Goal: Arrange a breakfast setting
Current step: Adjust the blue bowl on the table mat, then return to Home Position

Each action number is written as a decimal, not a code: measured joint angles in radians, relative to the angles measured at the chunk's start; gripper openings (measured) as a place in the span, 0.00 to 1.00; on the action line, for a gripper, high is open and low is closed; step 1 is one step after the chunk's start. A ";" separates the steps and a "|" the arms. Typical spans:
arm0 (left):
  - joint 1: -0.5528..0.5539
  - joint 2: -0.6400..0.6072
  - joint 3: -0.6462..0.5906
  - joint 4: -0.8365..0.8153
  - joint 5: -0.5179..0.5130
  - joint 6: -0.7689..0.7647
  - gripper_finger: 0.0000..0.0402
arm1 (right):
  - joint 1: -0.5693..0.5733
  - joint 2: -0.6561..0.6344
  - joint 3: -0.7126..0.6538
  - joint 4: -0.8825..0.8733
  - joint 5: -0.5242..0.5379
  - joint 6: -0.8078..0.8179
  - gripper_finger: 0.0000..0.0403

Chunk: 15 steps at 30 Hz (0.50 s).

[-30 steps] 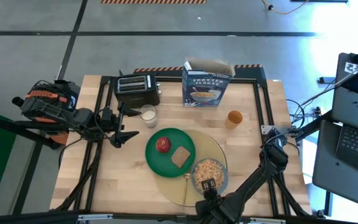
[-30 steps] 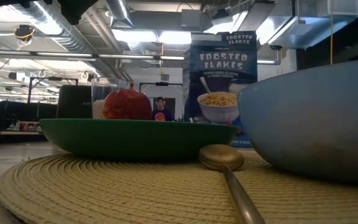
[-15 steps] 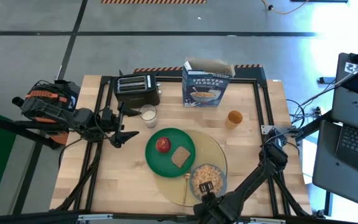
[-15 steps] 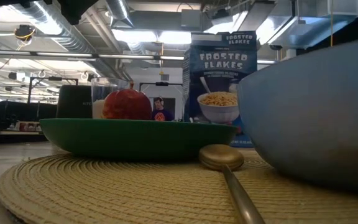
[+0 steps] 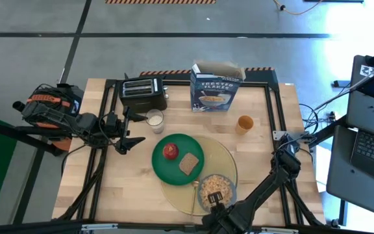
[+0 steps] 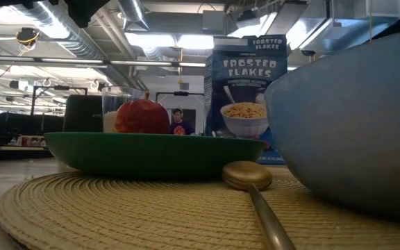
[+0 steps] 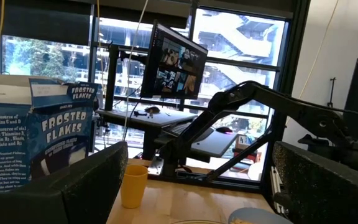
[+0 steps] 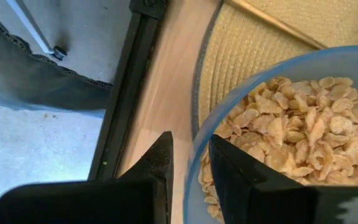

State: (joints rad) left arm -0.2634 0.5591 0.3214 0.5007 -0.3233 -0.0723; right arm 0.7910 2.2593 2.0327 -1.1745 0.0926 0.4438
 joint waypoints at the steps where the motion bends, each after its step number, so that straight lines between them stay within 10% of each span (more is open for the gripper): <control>1: 0.000 0.000 0.000 0.000 0.000 0.000 0.99 | 0.000 0.000 0.000 -0.001 -0.005 0.000 0.19; 9: 0.000 0.000 0.000 0.000 0.000 0.000 0.99 | 0.000 -0.073 0.004 0.052 0.083 -0.085 0.19; 15: 0.000 0.000 0.000 0.000 0.000 0.000 0.99 | -0.011 -0.110 0.001 0.432 0.317 -0.368 0.19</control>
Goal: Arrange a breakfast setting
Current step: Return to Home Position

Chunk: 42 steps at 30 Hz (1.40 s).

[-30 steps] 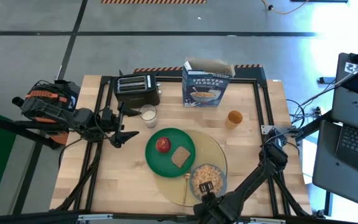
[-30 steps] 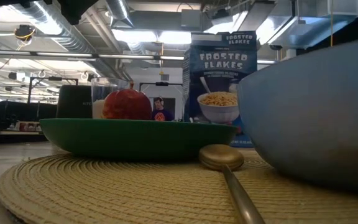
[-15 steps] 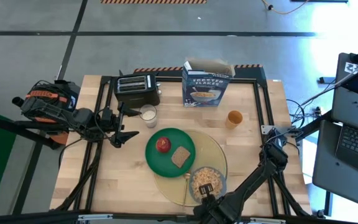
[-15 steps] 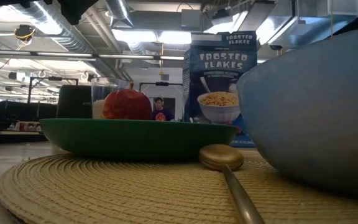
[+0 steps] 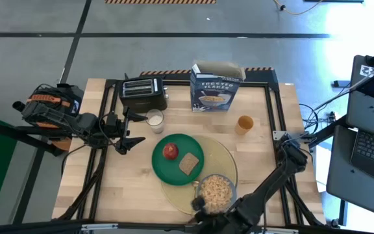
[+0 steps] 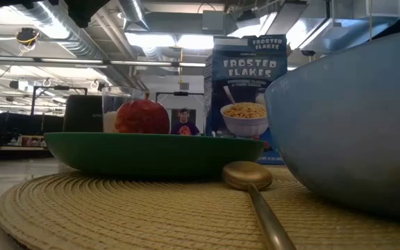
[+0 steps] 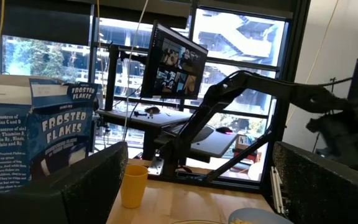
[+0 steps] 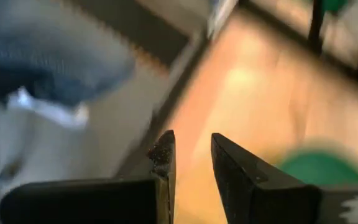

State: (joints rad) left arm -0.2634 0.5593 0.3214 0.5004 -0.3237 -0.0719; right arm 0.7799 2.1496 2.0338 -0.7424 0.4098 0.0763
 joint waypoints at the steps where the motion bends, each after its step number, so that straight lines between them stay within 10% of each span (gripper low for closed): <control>1: 0.000 0.000 0.000 0.000 0.000 0.000 0.99 | -0.010 -0.001 -0.013 0.096 0.001 -0.062 0.19; 13: 0.000 0.000 0.000 0.000 0.048 -0.004 0.99 | -0.214 0.002 -0.097 0.673 -0.202 -0.693 0.19; 20: 0.000 0.000 0.000 -0.029 0.067 -0.008 0.99 | -0.356 -0.003 -0.161 0.802 -0.462 -0.735 0.19; 28: 0.000 0.000 0.000 -0.067 0.138 -0.058 0.99 | -0.450 -0.135 -0.575 1.213 -0.562 -0.634 0.19; 36: -0.017 0.000 0.000 -0.071 0.188 -0.040 0.99 | -0.474 -0.499 -1.141 1.898 -0.552 -0.681 0.19; 42: -0.032 -0.014 0.000 -0.075 0.152 0.075 0.99 | -0.489 -0.799 -1.470 2.015 -0.434 -0.718 0.19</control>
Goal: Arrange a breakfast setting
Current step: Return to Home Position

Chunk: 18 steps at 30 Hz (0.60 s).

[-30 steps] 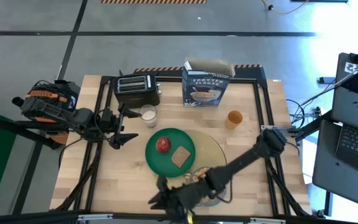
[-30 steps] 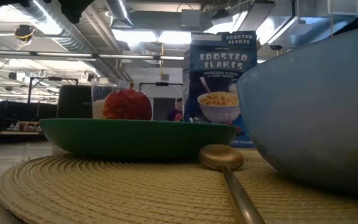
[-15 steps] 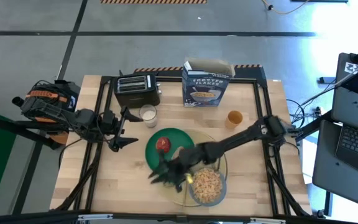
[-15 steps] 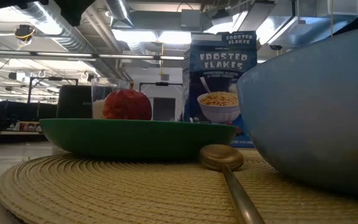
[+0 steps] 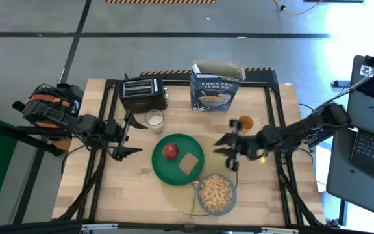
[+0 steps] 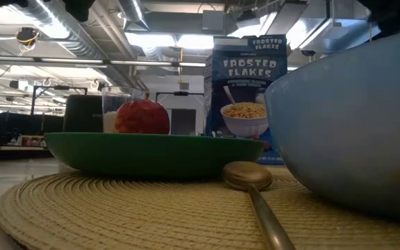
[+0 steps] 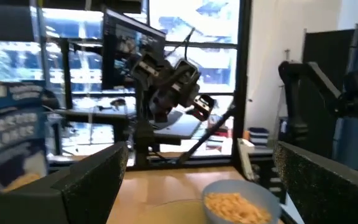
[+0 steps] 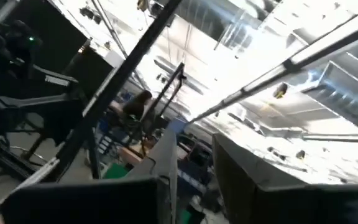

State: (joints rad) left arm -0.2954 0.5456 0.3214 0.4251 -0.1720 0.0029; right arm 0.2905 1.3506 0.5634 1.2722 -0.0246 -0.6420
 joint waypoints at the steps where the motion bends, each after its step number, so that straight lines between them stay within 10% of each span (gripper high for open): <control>1: 0.001 -0.007 0.000 0.000 -0.011 0.005 0.99 | -0.010 -0.057 -0.038 -0.022 -0.003 0.004 0.19; 18: 0.357 -0.191 0.000 -0.213 0.249 -0.035 0.99 | -0.361 -0.647 -0.148 -0.598 -0.351 0.167 0.19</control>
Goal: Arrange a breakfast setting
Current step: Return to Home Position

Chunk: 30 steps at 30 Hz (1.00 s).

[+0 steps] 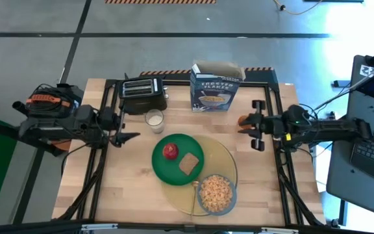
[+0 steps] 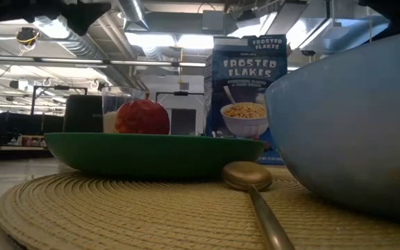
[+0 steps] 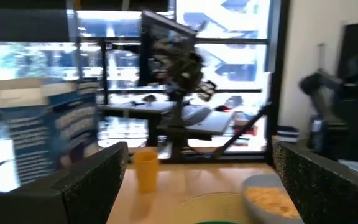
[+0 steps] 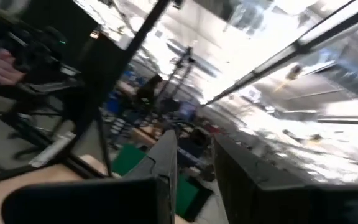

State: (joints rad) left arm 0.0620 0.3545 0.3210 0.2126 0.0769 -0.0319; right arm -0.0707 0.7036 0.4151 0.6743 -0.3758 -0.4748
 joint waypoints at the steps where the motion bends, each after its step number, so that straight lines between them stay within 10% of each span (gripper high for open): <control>1: 0.023 -0.024 0.000 -0.027 0.000 0.000 0.99 | -0.003 -0.026 -0.016 0.001 0.019 -0.014 0.19; 9: 0.072 -0.357 -0.077 -0.190 -0.006 -0.056 0.99 | -0.002 -0.281 -0.228 0.085 0.134 -0.020 0.19; 15: 0.066 -0.333 -0.199 -0.086 -0.014 -0.129 0.99 | -0.001 -0.493 -0.393 0.218 0.190 -0.026 0.19; 20: 0.041 -0.352 -0.311 0.103 0.020 -0.178 0.99 | -0.001 -0.634 -0.408 0.030 0.260 -0.038 0.19; 30: -0.013 -0.346 -0.314 -0.098 -0.040 -0.207 0.99 | -0.002 -0.670 -0.408 -0.349 0.402 0.088 0.19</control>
State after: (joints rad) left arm 0.0486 0.0086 0.0074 0.1150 0.0365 -0.2390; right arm -0.0725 0.0334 0.0071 0.3251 0.0260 -0.3863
